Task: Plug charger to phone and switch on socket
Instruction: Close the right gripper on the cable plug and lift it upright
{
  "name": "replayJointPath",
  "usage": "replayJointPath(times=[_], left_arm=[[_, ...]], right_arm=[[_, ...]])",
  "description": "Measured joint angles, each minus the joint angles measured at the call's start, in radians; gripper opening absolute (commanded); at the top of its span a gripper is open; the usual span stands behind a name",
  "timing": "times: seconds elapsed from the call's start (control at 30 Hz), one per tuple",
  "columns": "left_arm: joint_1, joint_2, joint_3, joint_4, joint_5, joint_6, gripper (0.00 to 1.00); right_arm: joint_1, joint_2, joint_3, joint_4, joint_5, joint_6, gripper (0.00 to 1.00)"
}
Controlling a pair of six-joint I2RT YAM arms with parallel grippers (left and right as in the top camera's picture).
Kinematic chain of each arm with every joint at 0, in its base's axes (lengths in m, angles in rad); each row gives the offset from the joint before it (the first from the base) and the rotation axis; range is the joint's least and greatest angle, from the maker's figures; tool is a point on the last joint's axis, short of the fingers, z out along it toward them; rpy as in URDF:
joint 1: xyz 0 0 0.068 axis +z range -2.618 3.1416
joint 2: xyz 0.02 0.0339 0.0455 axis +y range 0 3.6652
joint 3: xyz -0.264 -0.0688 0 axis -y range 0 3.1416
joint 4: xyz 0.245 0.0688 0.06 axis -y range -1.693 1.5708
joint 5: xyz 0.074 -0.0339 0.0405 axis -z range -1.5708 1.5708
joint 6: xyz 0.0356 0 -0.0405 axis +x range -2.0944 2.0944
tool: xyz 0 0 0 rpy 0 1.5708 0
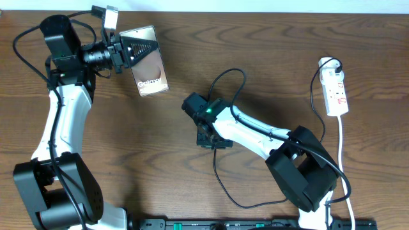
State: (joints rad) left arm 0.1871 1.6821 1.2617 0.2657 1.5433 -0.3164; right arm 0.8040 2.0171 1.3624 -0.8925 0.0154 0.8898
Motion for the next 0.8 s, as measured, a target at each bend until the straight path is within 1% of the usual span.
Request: replayJointPath(times=[0.1, 0.2, 0.33, 0.37, 0.7, 0.77, 0.8], left_arm=[[0.0, 0.0, 0.0, 0.0, 0.0, 0.0, 0.07], [0.0, 0.0, 0.0, 0.0, 0.0, 0.0, 0.07], [0.0, 0.0, 0.0, 0.0, 0.0, 0.0, 0.07], [0.0, 0.0, 0.0, 0.0, 0.0, 0.0, 0.08], [0.0, 0.0, 0.0, 0.0, 0.0, 0.0, 0.07], [0.0, 0.0, 0.0, 0.0, 0.0, 0.0, 0.07], [0.0, 0.0, 0.0, 0.0, 0.0, 0.0, 0.07]], right_arm=[[0.0, 0.0, 0.0, 0.0, 0.0, 0.001, 0.12], [0.0, 0.0, 0.0, 0.001, 0.0, 0.002, 0.06], [0.0, 0.0, 0.0, 0.001, 0.0, 0.003, 0.04], [0.0, 0.0, 0.0, 0.001, 0.0, 0.003, 0.01], [-0.001, 0.0, 0.0, 0.002, 0.0, 0.005, 0.01], [-0.001, 0.0, 0.0, 0.002, 0.0, 0.005, 0.06], [-0.001, 0.0, 0.0, 0.002, 0.0, 0.005, 0.1]])
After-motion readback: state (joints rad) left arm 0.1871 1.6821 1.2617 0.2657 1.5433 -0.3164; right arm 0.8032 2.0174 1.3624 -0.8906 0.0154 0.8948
